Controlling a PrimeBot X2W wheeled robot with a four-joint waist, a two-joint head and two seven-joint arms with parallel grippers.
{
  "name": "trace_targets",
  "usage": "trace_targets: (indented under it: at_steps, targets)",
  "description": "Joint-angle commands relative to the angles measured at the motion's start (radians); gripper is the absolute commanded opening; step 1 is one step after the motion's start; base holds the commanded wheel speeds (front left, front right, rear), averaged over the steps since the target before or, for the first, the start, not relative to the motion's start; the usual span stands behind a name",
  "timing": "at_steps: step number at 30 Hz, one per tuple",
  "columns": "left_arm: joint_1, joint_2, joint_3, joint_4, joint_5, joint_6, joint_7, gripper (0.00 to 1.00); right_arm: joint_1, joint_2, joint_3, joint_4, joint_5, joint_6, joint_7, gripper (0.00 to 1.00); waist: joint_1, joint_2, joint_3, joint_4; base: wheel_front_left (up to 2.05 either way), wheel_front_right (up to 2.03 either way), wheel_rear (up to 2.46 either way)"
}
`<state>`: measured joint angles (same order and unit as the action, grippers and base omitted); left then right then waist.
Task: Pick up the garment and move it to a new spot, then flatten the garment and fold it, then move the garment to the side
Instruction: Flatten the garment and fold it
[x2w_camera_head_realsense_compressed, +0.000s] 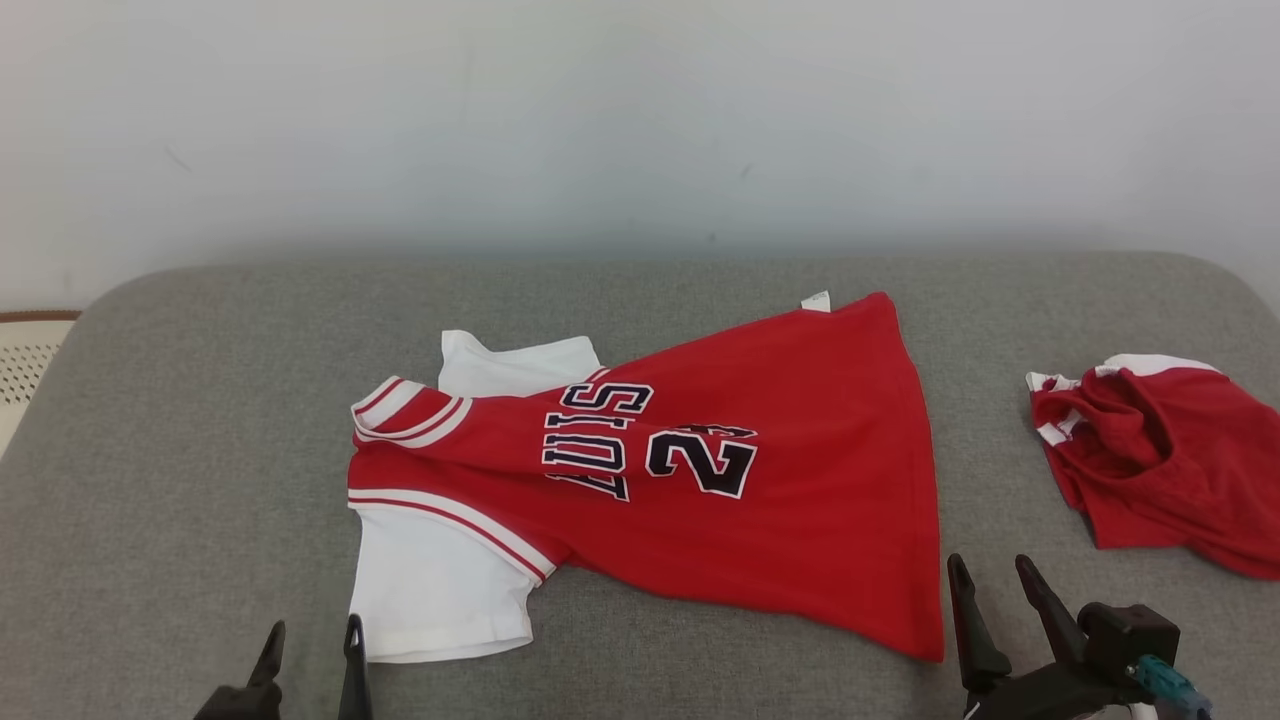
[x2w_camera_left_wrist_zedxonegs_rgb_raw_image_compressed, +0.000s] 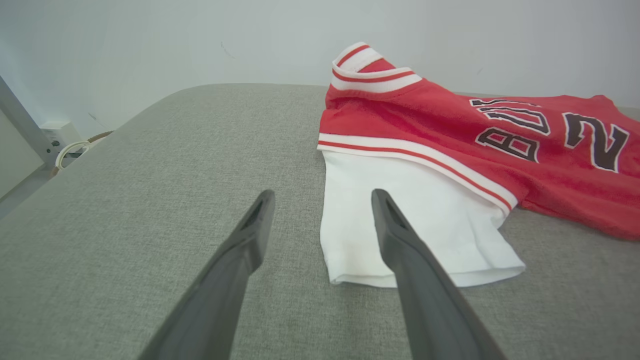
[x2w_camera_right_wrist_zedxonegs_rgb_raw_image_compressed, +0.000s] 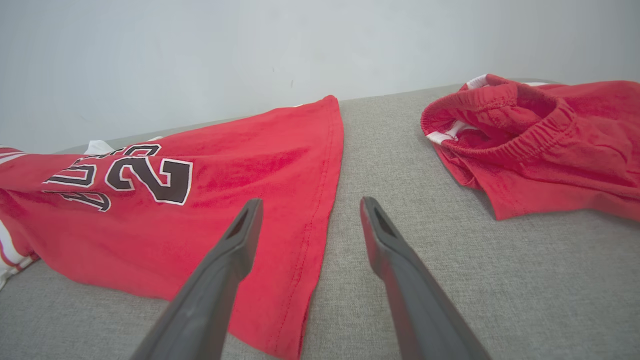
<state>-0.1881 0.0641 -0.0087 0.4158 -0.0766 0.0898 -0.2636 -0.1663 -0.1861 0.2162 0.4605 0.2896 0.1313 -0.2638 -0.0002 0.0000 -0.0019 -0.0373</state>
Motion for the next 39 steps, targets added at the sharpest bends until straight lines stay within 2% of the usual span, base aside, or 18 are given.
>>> trace_targets:
  at_steps: [1,17,22,36,38,39]
  targets:
    - [0.035,0.000,0.010,-0.014,0.008,0.002,-0.001,1.00,0.018,0.006,-0.002,-0.012,-0.008,-0.001,0.000,1.00,0.0002,0.0000,-0.015,0.008,0.00,0.00,0.00]
    - [0.126,-0.012,0.016,-0.047,0.014,-0.019,-0.001,1.00,0.080,0.033,-0.017,-0.023,-0.036,-0.001,0.000,1.00,0.0002,0.0000,-0.036,0.011,0.00,0.00,0.00]
    - [0.097,-0.013,-0.013,-0.039,-0.009,-0.039,-0.001,1.00,0.061,0.030,0.005,0.017,-0.024,-0.001,0.000,1.00,0.0002,0.0000,-0.011,0.015,0.00,0.00,0.00]
    - [0.052,-0.013,-0.081,-0.027,-0.054,-0.019,-0.001,1.00,0.006,0.053,0.032,0.166,0.003,-0.001,0.000,1.00,0.0002,0.0000,0.055,0.043,0.00,0.00,0.00]
    - [0.047,-0.013,-0.079,-0.030,-0.060,-0.018,-0.001,1.00,-0.003,0.053,0.040,0.177,0.004,-0.001,0.000,0.90,0.0002,0.0000,0.063,0.044,0.00,0.00,0.00]
    - [0.045,-0.013,-0.079,-0.030,-0.062,-0.018,-0.001,1.00,-0.007,0.055,0.045,0.184,0.007,-0.001,0.000,0.81,0.0002,0.0000,0.066,0.044,0.00,0.00,0.00]
